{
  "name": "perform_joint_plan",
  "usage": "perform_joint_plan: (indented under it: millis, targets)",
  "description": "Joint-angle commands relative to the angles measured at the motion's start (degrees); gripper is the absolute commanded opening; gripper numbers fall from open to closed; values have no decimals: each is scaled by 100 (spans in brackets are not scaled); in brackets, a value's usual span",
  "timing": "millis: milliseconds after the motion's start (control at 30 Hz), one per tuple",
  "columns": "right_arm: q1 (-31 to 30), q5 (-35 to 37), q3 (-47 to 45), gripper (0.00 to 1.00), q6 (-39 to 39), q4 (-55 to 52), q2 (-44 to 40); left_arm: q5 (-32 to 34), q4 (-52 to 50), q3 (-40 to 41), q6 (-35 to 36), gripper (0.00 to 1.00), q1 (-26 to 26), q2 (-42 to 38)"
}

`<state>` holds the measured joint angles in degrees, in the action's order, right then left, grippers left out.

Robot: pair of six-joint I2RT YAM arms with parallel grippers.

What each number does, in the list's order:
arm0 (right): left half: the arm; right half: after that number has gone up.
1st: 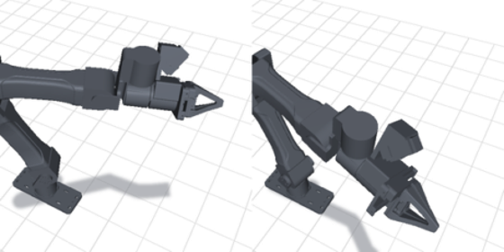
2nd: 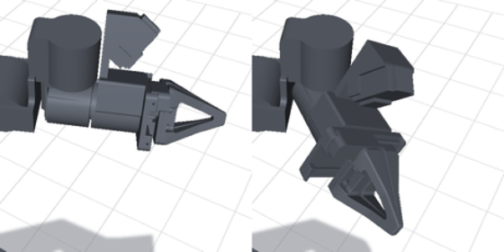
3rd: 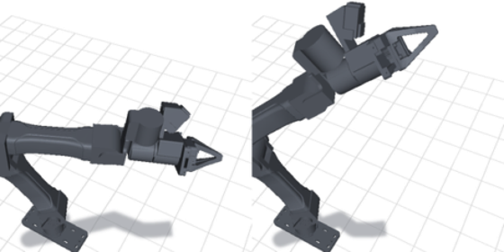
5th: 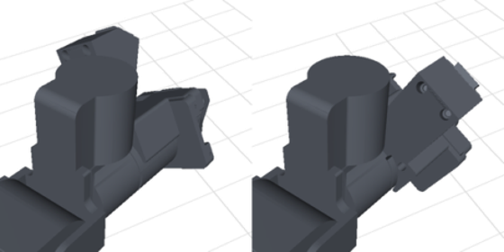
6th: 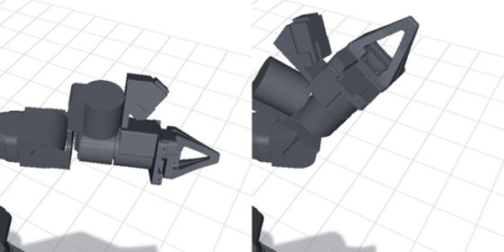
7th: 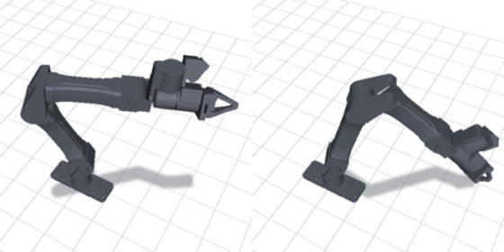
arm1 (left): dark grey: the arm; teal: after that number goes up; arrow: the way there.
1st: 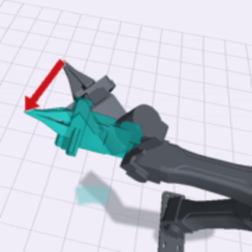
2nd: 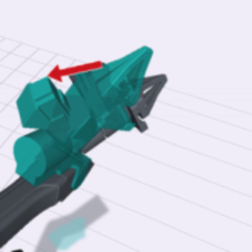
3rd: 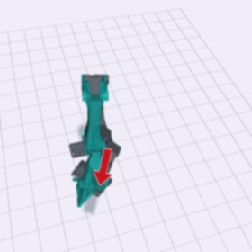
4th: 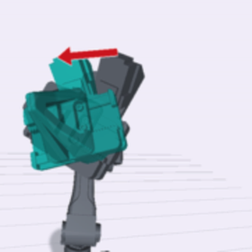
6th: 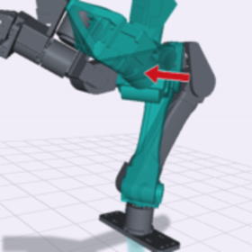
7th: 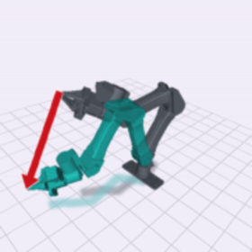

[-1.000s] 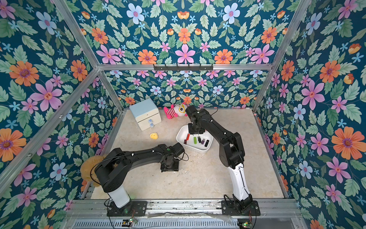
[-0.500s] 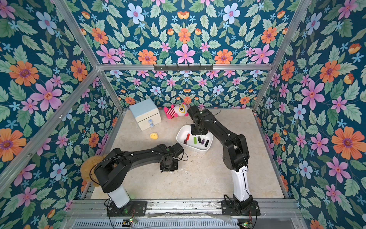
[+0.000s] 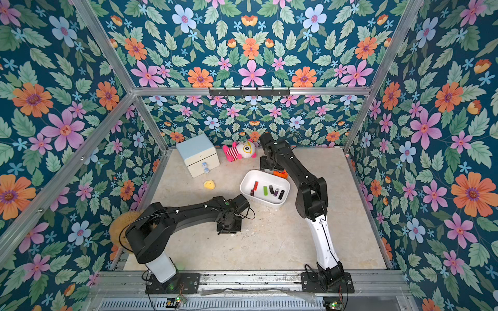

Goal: Put the usb flash drive into the storage box
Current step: Pick up the USB flash from the center of the board, then move the storage box to the center of the board.

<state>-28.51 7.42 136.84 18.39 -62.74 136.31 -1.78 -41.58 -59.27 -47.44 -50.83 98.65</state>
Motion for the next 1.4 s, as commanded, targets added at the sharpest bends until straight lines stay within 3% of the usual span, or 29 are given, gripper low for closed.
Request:
perform_joint_plan:
  millis: [0,133,400,767,1167,1367]
  targets:
    - [-7,19,825,75,152,-466,529,86,-179,-58,35,0,3,-52]
    - [-5,34,1400,76,203,-447,976,92,-170,-33,35,0,8,-116]
    - [14,-514,1181,76,215,-265,1079,143,-208,53,16,0,13,-238]
    - [4,-1273,-540,74,472,528,277,129,-174,54,42,0,15,-217]
    - [-211,-1373,-1720,74,476,768,-369,152,-206,29,53,0,19,-273]
    - [-434,-1366,-2736,74,696,1160,-933,305,-446,-158,43,0,30,-498]
